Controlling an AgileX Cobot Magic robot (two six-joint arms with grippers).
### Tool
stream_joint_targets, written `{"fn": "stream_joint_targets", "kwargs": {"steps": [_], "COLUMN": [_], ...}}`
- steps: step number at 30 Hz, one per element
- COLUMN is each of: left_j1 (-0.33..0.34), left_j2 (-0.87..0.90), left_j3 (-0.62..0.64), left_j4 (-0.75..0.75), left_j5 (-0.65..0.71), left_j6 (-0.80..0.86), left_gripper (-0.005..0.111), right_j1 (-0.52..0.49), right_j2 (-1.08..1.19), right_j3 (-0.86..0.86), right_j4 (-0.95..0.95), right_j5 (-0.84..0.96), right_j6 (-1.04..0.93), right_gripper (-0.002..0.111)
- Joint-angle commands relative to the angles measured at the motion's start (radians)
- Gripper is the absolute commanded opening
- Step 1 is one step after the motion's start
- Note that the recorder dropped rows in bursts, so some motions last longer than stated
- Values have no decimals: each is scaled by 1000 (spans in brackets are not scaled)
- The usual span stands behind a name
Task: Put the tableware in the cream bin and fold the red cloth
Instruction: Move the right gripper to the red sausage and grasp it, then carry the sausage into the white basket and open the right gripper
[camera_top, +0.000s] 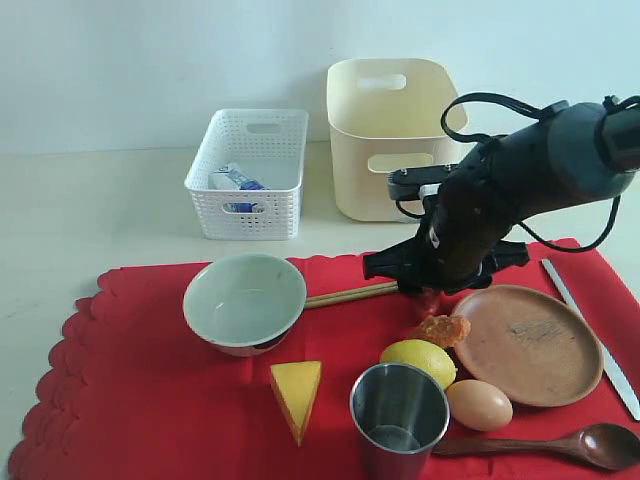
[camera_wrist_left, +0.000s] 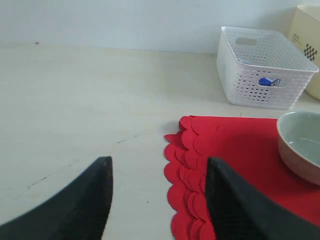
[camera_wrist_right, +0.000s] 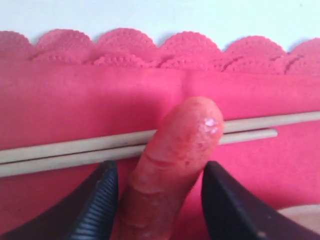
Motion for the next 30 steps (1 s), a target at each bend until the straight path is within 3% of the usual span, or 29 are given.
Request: {"fn": "stream_joint_targets", "kwargs": {"steps": [1,3,5,17,25,30], "left_j1": [2,2,2,2,2,2], "left_j2": [-5,-5,-5,-5,-5,-5], "left_j3": [3,3,3,3,3,3], "left_j4": [-1,-1,-1,-1,-1,-1], "left_j5": [-10,-10,-10,-10,-10,-10], "left_j6": [-3,-3,-3,-3,-3,-3], "left_gripper": [54,54,54,54,54,54], "right_j1": [-5,-5,-5,-3,-3,-3], "right_j2": [6,4,-7,-192,-293,-281], "right_j3": [-5,-5,-5,-5,-5,-74], "right_j4": [-28,-32,-30,21,385,650], "right_j5": [-21,-21,-19,-72,-224,-195], "right_j6": [9,9,9,-119,-562,-901], "right_gripper": [27,10,0,0,0,0]}}
